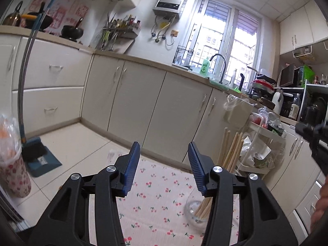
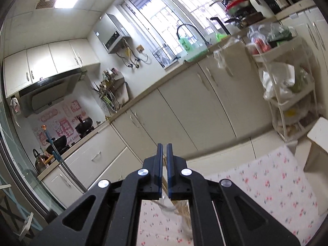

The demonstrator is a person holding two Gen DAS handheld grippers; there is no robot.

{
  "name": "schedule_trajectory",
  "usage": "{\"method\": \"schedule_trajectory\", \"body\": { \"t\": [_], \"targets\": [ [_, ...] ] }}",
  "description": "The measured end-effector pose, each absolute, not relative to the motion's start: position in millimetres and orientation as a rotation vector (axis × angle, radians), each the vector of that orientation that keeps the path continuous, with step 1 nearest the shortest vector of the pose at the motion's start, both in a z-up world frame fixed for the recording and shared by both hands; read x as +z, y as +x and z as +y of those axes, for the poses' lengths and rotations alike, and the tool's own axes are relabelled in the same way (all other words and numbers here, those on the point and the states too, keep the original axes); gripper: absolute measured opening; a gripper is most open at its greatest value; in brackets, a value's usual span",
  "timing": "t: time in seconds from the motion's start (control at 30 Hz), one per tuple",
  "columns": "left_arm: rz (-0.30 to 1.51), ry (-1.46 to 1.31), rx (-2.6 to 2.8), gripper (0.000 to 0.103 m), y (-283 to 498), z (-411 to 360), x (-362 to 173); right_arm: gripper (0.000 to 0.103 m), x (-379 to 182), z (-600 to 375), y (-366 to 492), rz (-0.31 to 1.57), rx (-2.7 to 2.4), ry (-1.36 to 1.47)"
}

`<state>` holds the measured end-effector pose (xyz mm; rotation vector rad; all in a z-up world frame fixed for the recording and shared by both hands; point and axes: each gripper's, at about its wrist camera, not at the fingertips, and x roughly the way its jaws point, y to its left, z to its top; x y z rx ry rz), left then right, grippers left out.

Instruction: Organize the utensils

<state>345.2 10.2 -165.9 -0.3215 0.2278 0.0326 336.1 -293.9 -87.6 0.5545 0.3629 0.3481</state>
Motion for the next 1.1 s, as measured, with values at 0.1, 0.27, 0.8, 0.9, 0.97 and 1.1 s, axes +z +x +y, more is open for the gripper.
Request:
{"method": "schedule_trajectory", "body": {
  "t": [0.1, 0.27, 0.8, 0.9, 0.97, 1.1],
  "targets": [
    [0.245, -0.33, 0.034, 0.046, 346.4, 13.7, -176.3, 0.004, -104.0, -293.6, 350.4, 0.482, 0.33, 0.477],
    [0.266, -0.346, 0.042, 0.046, 348.7, 17.8, -190.3, 0.016, -186.1, -286.6, 385.9, 0.821, 0.254, 0.213],
    [0.317, -0.353, 0.023, 0.05, 355.4, 12.9, -209.0, 0.006, -251.0, -272.6, 436.8, 0.978, 0.284, -0.06],
    [0.32, -0.351, 0.018, 0.05, 356.0, 12.2, -210.9, 0.006, -207.6, -300.3, 420.8, 0.846, 0.309, 0.201],
    [0.322, -0.35, 0.015, 0.051, 357.1, 11.2, -210.9, 0.006, -170.7, -310.4, 407.1, 0.701, 0.355, 0.356],
    [0.325, -0.353, 0.012, 0.051, 357.5, 10.1, -211.4, 0.006, -108.4, -308.7, 386.9, 0.399, 0.396, 0.549]
  ]
}}
